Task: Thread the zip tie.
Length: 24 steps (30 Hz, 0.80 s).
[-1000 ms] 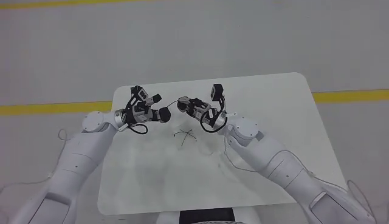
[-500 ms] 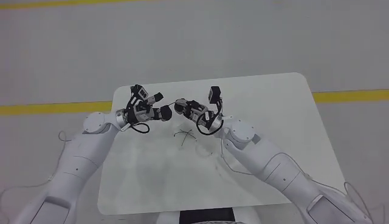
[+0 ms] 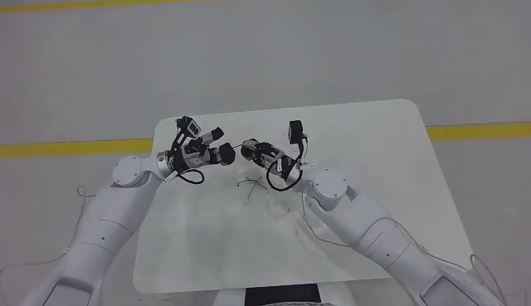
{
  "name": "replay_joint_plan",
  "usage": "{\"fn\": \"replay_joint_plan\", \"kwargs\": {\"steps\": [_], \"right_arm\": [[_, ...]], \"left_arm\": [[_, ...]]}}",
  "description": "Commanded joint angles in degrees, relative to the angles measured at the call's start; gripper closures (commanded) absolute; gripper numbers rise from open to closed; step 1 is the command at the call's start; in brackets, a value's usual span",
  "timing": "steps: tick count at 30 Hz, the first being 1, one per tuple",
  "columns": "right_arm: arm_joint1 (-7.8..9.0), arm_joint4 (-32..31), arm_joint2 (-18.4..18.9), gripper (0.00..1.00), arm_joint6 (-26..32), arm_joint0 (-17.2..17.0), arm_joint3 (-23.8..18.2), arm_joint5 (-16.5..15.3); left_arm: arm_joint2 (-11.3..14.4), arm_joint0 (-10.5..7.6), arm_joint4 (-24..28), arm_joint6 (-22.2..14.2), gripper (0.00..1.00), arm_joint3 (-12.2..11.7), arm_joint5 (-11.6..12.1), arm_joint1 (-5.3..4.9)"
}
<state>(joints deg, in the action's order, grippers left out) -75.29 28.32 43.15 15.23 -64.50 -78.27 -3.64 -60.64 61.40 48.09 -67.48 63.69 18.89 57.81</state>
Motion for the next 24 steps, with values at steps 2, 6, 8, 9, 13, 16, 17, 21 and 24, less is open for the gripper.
{"fn": "replay_joint_plan", "kwargs": {"steps": [2,6,8,9,13,16,17,21,24], "right_arm": [[-0.14,-1.3,-0.1,1.00,0.3,-0.1,0.0,0.9],[-0.44,-2.4,0.0,1.00,0.3,-0.4,0.0,1.5],[-0.59,-2.2,0.2,1.00,0.4,-0.6,0.1,1.5],[-0.66,-2.2,0.3,1.00,0.5,-0.6,0.1,1.4],[-0.98,-2.3,0.7,1.00,0.8,-0.8,0.3,1.2],[-1.20,-2.3,1.0,1.00,0.9,-0.9,0.2,1.2],[-1.26,-2.4,1.1,1.00,1.0,-1.0,0.2,1.2],[-1.50,-2.5,1.6,1.00,1.0,-1.2,0.1,1.1],[-1.63,-2.7,2.1,1.00,1.1,-1.3,0.0,1.0]], "left_arm": [[-0.2,0.12,0.0,-0.1,0.22,0.1,-0.1,-0.02],[-0.4,0.16,-0.4,0.0,0.23,-0.1,-0.7,-0.06],[-0.5,0.08,-0.7,0.0,0.27,-0.2,-0.8,-0.05],[-0.5,0.08,-0.7,0.0,0.30,-0.3,-0.9,-0.04],[-0.3,-0.10,-0.9,-0.2,0.50,-0.5,-1.2,0.06],[-0.1,-0.33,-1.1,-0.4,0.58,-0.8,-1.4,0.16],[-0.1,-0.44,-1.3,-0.4,0.62,-0.9,-1.5,0.18],[0.2,-0.77,-1.9,-0.4,0.67,-1.2,-1.8,0.27],[0.4,-0.93,-2.3,-0.3,0.67,-1.5,-1.9,0.34]]}}
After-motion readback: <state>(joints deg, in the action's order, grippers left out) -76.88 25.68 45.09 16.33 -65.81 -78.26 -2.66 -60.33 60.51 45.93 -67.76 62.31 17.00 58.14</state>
